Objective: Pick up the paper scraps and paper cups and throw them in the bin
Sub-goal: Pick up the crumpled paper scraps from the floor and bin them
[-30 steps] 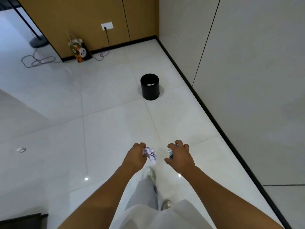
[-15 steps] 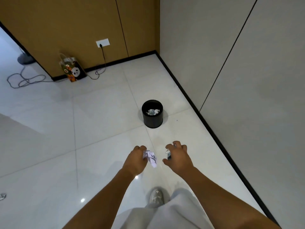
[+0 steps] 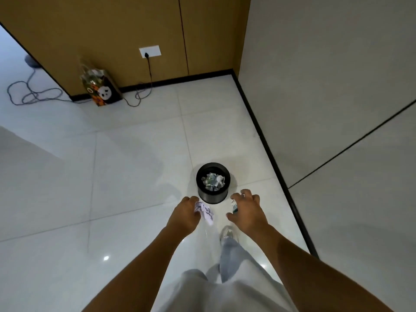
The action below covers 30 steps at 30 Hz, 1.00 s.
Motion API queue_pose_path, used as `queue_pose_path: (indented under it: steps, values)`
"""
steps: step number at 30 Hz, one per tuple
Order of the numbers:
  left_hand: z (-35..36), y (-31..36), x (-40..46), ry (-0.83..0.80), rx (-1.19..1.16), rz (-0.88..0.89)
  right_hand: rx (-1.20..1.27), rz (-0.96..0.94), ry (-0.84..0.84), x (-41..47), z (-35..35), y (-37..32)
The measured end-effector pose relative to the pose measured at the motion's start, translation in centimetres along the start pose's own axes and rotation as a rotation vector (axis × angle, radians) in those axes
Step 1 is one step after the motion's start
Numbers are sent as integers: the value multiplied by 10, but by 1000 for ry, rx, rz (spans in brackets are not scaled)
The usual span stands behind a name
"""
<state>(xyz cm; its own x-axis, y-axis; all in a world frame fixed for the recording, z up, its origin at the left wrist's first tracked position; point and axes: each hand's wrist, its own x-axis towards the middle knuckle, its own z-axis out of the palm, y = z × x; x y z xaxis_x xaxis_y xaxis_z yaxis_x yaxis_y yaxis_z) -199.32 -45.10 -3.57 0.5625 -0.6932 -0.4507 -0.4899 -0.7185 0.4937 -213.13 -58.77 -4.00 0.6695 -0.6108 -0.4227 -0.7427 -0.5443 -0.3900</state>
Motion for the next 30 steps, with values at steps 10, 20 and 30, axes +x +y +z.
queue_pose_path:
  steps: [10, 20, 30]
  values:
    - [-23, -8, 165, -52, -31, -133, -13, -28, -105, 169, -20, -17]
    - [65, -68, 342, -109, -100, -217, 46, 44, -126, 302, 70, 19]
    - [150, -94, 420, -173, -187, -389, 1, -1, -266, 382, 128, 59]
